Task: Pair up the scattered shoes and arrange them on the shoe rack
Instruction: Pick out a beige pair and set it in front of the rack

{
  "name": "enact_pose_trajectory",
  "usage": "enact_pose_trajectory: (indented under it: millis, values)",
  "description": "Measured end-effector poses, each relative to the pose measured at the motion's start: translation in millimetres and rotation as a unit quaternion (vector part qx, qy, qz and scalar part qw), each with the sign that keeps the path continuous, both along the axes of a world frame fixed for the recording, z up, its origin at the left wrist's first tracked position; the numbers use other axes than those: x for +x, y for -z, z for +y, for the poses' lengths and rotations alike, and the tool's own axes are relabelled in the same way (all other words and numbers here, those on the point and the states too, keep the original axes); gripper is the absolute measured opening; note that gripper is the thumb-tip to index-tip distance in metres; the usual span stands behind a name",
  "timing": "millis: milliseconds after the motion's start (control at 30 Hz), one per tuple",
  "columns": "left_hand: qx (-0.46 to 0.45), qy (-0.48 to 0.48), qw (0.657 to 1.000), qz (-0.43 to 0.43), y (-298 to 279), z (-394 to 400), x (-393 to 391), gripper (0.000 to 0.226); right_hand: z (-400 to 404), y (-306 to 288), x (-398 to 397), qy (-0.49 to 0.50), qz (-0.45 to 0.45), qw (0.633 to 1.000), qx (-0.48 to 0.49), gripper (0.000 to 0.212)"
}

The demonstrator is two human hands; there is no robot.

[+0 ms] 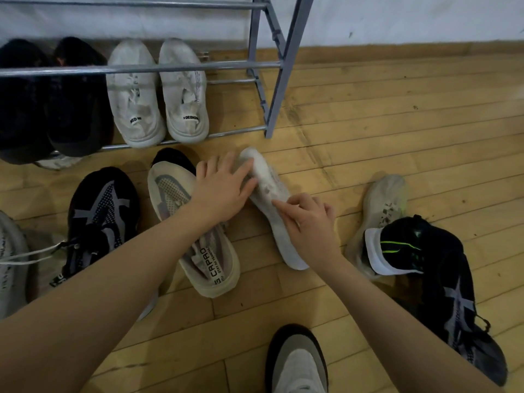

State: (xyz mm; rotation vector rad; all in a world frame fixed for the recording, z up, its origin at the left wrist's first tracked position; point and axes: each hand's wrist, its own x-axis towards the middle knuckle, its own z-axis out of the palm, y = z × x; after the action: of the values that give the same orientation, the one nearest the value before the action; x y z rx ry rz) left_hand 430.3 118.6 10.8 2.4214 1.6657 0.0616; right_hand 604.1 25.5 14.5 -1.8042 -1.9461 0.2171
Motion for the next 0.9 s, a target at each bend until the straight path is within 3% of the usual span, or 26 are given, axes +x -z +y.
enact_pose_trajectory:
  millis: [100, 200, 300, 433, 667, 767, 900]
  values:
    - [-0.038, 0.033, 0.998, 0.027, 8, -6, -1, 0.053, -3, 10, 5, 0.009, -0.011, 0.991, -0.132, 0.043]
    - [-0.063, 0.061, 0.995, 0.046, 13, -16, -1, 0.055, -16, 13, 8, 0.015, -0.001, 0.98, -0.197, 0.07]
    - [-0.073, 0.062, 0.992, 0.086, 15, -23, 4, 0.057, -34, 17, 10, -0.002, -0.03, 0.964, -0.264, 0.084]
    - [-0.081, 0.055, 0.99, 0.098, 16, -21, 5, 0.056, -43, 21, 6, -0.02, -0.046, 0.961, -0.271, 0.082]
    - [-0.029, 0.018, 0.998, -0.053, 7, -45, -9, 0.048, -37, 33, 2, -0.007, -0.008, 0.976, -0.217, 0.051]
    - [-0.022, 0.061, 0.998, -0.018, 5, -60, -13, 0.057, -39, 37, 4, -0.053, -0.042, 0.98, -0.188, 0.047]
    - [-0.08, 0.097, 0.987, 0.099, 2, -57, -6, 0.05, -42, 41, 13, -0.09, -0.07, 0.97, -0.217, 0.052]
